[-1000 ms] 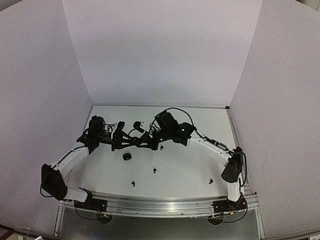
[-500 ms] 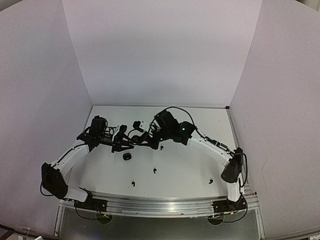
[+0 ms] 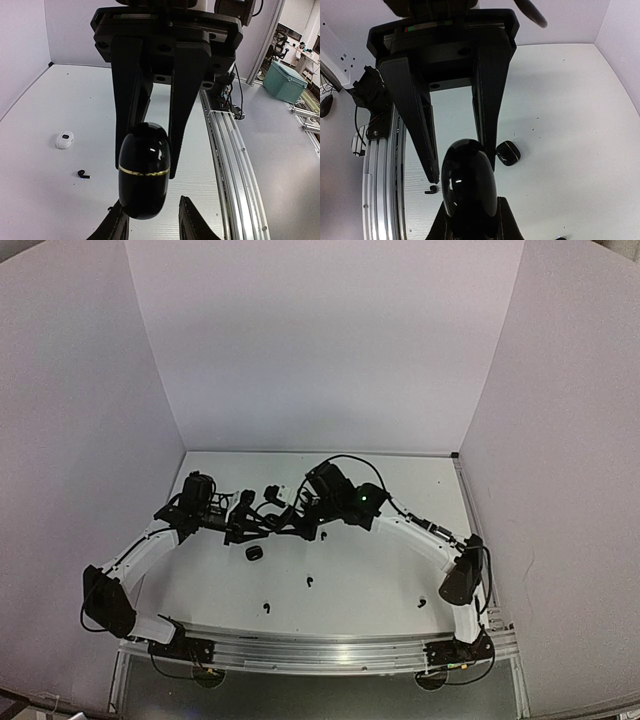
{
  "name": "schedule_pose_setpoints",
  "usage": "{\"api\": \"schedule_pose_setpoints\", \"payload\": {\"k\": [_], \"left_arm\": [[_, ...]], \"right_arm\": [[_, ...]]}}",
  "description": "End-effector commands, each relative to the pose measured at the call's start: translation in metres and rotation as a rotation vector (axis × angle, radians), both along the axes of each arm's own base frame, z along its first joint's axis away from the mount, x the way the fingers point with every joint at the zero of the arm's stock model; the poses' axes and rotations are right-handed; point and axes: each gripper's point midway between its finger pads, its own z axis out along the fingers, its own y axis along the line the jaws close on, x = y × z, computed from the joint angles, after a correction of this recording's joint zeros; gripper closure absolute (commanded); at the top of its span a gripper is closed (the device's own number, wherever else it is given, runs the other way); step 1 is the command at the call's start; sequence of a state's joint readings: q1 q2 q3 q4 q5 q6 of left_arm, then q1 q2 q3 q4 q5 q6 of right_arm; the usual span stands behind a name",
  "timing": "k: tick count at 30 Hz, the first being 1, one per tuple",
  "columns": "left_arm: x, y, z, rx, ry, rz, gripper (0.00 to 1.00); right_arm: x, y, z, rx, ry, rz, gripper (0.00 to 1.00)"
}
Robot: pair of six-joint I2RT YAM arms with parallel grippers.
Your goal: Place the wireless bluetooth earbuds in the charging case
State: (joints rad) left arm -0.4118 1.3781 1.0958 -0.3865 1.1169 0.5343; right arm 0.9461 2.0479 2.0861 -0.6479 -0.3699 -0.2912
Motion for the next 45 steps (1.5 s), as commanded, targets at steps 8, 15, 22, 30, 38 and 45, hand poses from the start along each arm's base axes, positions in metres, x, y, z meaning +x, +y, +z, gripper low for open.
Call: {"api": "schedule_pose_setpoints", "payload": {"k": [8,15,22,30,38,45], "left_arm": [[0.004,-0.004,0.022,-0.04,-0.099,-0.015,0.69],[0.004,-0.004,0.02,-0.038,-0.093,-0.016,0.76],[-0.001,-0.002,0.012,-0.017,-0.078,-0.026,0.71],[-0.002,0.0,0.005,0.003,-0.085,-0.028,0.72],[-0.003,-0.001,0.008,-0.01,-0.091,-0.043,0.76],[-0.005,0.0,0.007,-0.008,-0.091,-0.047,1.0]], "right_arm": [[-0.007,0.006,-0.002,-0.004,0.008,0.039,1.0],[-0.004,0.009,-0.001,0.001,-0.002,0.036,1.0],[-0.002,0.007,0.007,0.005,-0.04,0.03,1.0],[-0.002,0.003,0.008,-0.002,-0.053,0.024,1.0],[-0.002,0.005,0.003,-0.011,-0.044,0.023,1.0],[-0.001,0.007,0.004,-0.002,-0.041,0.028,1.0]]}}
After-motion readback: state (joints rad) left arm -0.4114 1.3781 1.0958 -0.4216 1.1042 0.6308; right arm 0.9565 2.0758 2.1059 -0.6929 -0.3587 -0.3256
